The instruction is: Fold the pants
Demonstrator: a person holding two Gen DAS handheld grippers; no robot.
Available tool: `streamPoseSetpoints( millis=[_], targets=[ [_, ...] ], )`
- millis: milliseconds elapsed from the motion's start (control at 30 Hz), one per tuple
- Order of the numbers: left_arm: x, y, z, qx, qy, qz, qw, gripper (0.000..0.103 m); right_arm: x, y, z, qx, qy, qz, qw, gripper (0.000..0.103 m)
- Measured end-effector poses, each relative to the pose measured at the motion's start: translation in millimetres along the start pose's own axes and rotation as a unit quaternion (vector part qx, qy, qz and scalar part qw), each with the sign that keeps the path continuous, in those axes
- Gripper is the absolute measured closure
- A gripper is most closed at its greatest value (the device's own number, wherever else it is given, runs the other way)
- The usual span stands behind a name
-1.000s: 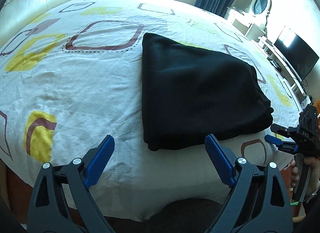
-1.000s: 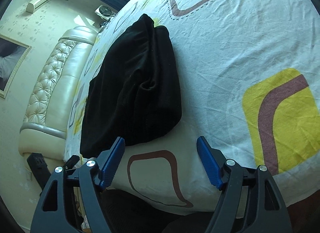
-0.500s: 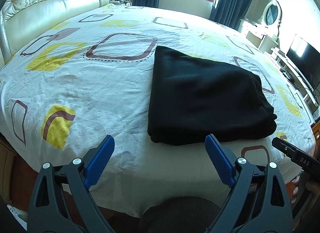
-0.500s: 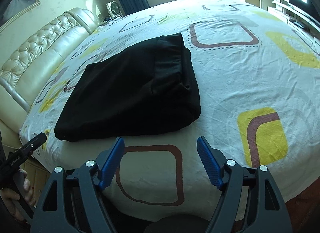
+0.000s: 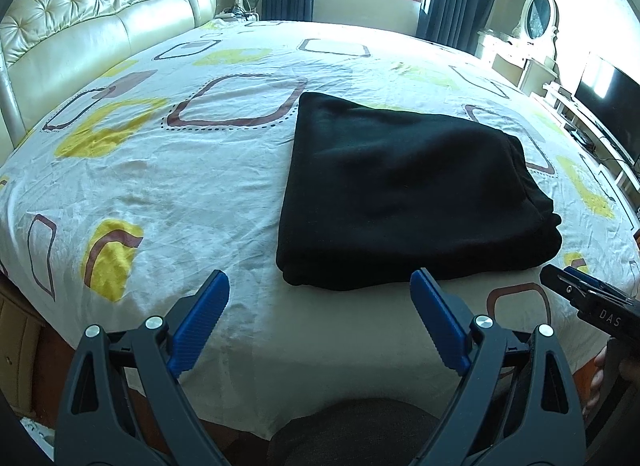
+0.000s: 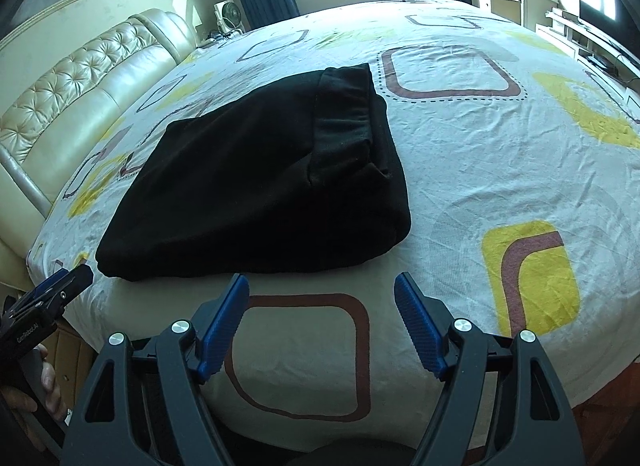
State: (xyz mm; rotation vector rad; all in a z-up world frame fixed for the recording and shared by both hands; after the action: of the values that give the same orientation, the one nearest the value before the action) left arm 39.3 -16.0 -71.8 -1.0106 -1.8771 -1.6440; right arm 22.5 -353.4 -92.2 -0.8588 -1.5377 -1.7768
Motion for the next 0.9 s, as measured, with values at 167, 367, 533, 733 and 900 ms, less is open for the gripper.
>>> streamPoseSetpoints(
  millis=[167,367,533,733,900],
  targets=[
    [-1.1,0.2,-0.8,0.004,-0.003,0.002,1.0,0.011,-0.8,-2.0,2.6,0.003,0.0,0.002,1.0,0.029],
    [-2.1,-0.7,-4.9,-0.003,-0.004,0.004,1.0,0.011,-3.3,-4.1,2.7,0.004,0.0,0.007,1.0,0.029],
    [-0.9,0.2,-7.8,-0.009,-0.003,0.0,1.0,0.011,-3.9,-5.7,2.9,0.003,0.001,0.01,1.0,0.029],
    [0.8,-0.1,-9.9,-0.012,-0.001,-0.002,0.9999,0.011,-6.4,-7.9,0.5,-0.005,0.001,0.017,1.0,0.029],
    [0.9,-0.2,-9.9,-0.013,0.001,-0.002,0.9999,0.011,-7.3,-9.0,0.6,-0.004,0.001,0.02,1.0,0.029]
  ],
)
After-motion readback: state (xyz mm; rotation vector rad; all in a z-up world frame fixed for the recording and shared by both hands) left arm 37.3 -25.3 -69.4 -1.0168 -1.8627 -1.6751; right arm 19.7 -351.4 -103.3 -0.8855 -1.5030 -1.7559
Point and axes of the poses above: each gripper's, at about its wrist camera, not at the fingertips, and x roughly against the way its jaws point, z to its left, y to its top, the point moved 10 cm from there along -x, roughly the way its jaws point, and after that the axes turned 10 degrees about -y, right-handed, at the moved point
